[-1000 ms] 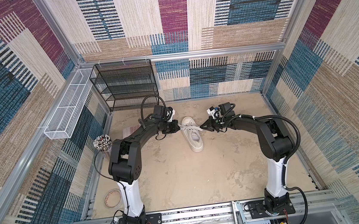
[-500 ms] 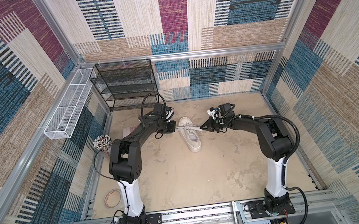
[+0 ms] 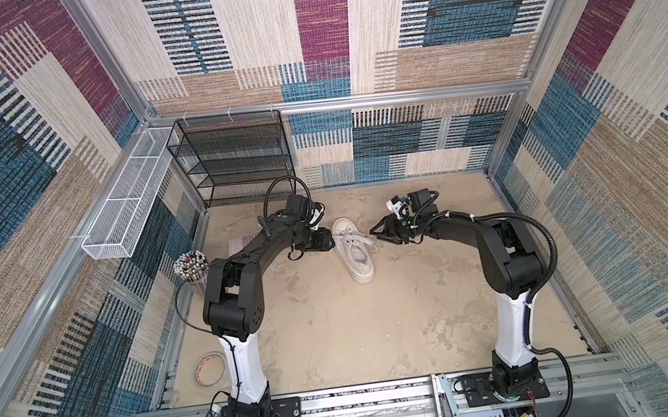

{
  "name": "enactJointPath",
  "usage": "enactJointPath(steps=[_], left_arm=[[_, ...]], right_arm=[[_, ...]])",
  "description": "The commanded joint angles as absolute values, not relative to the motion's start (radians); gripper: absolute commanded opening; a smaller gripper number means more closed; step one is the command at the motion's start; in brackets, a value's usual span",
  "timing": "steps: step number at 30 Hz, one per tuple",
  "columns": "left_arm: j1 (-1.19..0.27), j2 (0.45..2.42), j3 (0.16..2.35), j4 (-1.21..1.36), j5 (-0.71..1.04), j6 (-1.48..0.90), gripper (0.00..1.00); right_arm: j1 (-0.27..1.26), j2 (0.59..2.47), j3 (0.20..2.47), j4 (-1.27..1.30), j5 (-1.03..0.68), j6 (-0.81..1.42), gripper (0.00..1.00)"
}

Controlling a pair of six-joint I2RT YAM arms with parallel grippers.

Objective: Tie the shoes

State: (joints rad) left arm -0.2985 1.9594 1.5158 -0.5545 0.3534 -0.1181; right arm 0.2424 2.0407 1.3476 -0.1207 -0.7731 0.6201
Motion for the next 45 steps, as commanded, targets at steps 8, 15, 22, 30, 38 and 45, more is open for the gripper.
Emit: enactJointPath(steps=[8, 15, 22, 30, 38, 45], left_arm=[[-0.274, 1.820, 1.382, -0.356, 0.566, -0.251, 0.52], [-0.302, 1.913, 1.432, -0.245, 0.678, -0.356, 0.46], [-0.321, 1.965, 1.449, -0.243, 0.684, -0.368, 0.47], [-0.326, 1.986, 1.451, -0.242, 0.673, -0.361, 0.46], [-0.327, 1.980, 1.454, -0.253, 0.627, -0.324, 0.49], [-0.338, 1.986, 1.457, -0.261, 0.597, -0.296, 0.50]], right_arm=[[0.244, 1.986, 1.382, -0.188, -0.746, 0.573, 0.42], [0.303, 2.003, 1.432, -0.163, -0.796, 0.617, 0.36], [0.328, 2.035, 1.477, -0.160, -0.816, 0.632, 0.33], [0.332, 2.043, 1.479, -0.158, -0.824, 0.634, 0.32], [0.332, 2.043, 1.471, -0.153, -0.828, 0.636, 0.30], [0.332, 2.041, 1.467, -0.156, -0.830, 0.635, 0.30]])
